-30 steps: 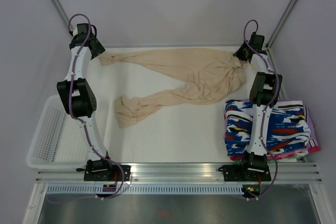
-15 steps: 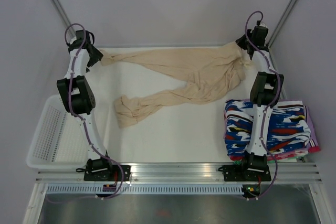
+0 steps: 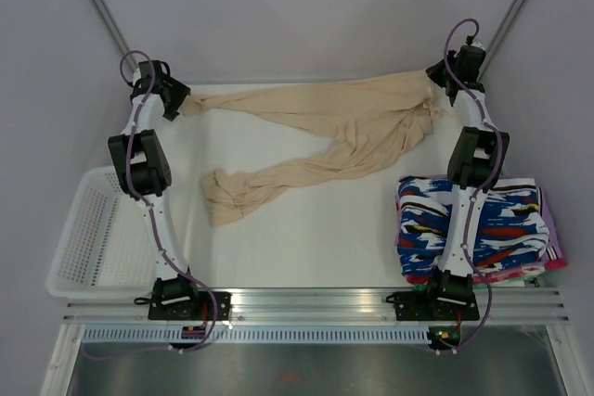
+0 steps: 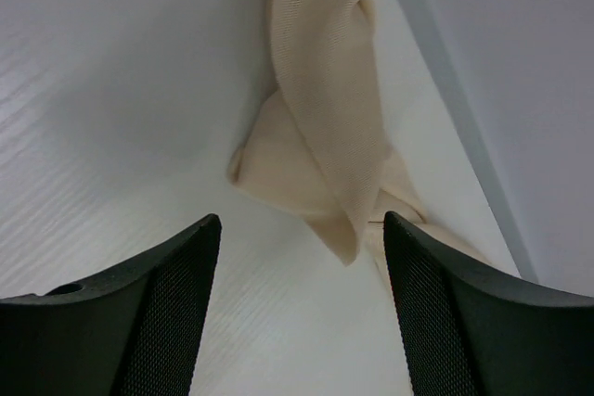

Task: Fold and stack the trousers
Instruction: Flatten the trousers out

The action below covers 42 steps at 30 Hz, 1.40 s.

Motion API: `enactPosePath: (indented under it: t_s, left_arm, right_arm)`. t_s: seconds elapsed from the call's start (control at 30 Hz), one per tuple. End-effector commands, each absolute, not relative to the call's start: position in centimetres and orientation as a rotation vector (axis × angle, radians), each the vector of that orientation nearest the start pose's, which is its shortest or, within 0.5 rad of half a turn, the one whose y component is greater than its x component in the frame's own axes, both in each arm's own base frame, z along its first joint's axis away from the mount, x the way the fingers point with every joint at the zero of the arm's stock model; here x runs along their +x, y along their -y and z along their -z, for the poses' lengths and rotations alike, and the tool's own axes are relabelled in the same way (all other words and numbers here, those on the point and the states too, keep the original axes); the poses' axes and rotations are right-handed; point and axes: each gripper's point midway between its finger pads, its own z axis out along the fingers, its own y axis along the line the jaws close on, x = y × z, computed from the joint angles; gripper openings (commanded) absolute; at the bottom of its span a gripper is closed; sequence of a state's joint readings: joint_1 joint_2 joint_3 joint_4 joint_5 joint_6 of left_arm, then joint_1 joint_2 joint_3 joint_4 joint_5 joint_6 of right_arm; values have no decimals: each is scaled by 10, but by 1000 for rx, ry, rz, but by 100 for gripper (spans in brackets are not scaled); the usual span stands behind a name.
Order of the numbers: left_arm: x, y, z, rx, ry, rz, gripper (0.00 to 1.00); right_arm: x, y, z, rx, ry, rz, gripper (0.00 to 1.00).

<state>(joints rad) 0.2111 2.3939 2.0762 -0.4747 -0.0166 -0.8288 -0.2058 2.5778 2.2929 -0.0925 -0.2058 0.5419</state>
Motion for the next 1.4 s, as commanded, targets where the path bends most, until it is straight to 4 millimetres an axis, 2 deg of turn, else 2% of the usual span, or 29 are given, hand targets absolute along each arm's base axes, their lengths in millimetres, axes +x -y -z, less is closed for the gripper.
enactPosePath:
  t_s: [0.0,0.03,0.07,0.17,0.27,0.37,0.47,0.5,0.57,0.67,0.7,0.77,0.9,0.93,1.0,1.03,1.1,1.13,1.2,1.23,1.3,1.33,1.37]
  left_arm:
    - [650,-74,-103,-1135,-1944,431,77]
    - [651,-67,-94,-1136,-1967,420,77]
    - [656,-57,-101,-1107,-1967,425,77]
    - [655,-47,-89,-1125,-1996,382,77]
    - [651,-44,-85,-1118,-2021,324,77]
    - [647,-53,-79,-1114,-2044,213,76]
    - [644,-57,-72,-1121,-2055,148,72]
    - [644,-59,-70,-1137,-2047,132,63]
    - [645,-62,-68,-1149,-2034,124,53]
    - [649,-63,-69,-1160,-2015,128,30]
    - [649,-63,-68,-1160,-2017,129,17]
    - [650,-64,-73,-1154,-2014,131,2]
    - [644,-73,-104,-1126,-2003,122,2]
    - [638,-81,-127,-1101,-1987,105,2]
    - [627,-100,-151,-1095,-1960,46,2]
    - [611,-117,-171,-1130,-1941,2,2]
    - [590,-134,-182,-1209,-1926,-35,2]
    - [573,-146,-194,-1244,-1912,-57,2]
    - [548,-155,-197,-1286,-1919,-128,2]
    - [530,-161,-198,-1307,-1919,-180,2]
    - [511,-164,-193,-1349,-1933,-217,2]
    - [498,-169,-179,-1379,-1964,-238,2]
    - [489,-172,-178,-1393,-1974,-249,2]
  right_arm:
    - [699,86,-174,532,-1815,-423,0]
    - [698,87,-172,538,-1820,-423,0]
    - [698,87,-171,537,-1822,-422,0]
    - [697,86,-169,542,-1829,-429,0]
    - [697,85,-167,539,-1834,-428,0]
    - [696,85,-166,538,-1842,-429,0]
    - [696,85,-164,539,-1845,-427,0]
    - [696,85,-165,538,-1844,-427,0]
    - [696,85,-164,539,-1845,-427,0]
    - [696,86,-163,543,-1844,-428,0]
    - [696,86,-164,544,-1846,-428,0]
    - [696,86,-162,549,-1849,-423,0]
    - [695,95,-166,572,-1836,-403,0]
    - [695,98,-167,580,-1832,-399,0]
    - [694,107,-174,597,-1813,-390,0]
    - [693,111,-178,602,-1802,-386,0]
    - [691,121,-186,619,-1781,-373,0]
    - [690,125,-189,623,-1772,-365,0]
    - [689,131,-197,627,-1754,-348,0]
    - [689,133,-199,626,-1750,-342,0]
    - [688,136,-202,628,-1744,-332,0]
    - [688,136,-201,628,-1747,-331,0]
    - [687,137,-201,630,-1748,-330,0]
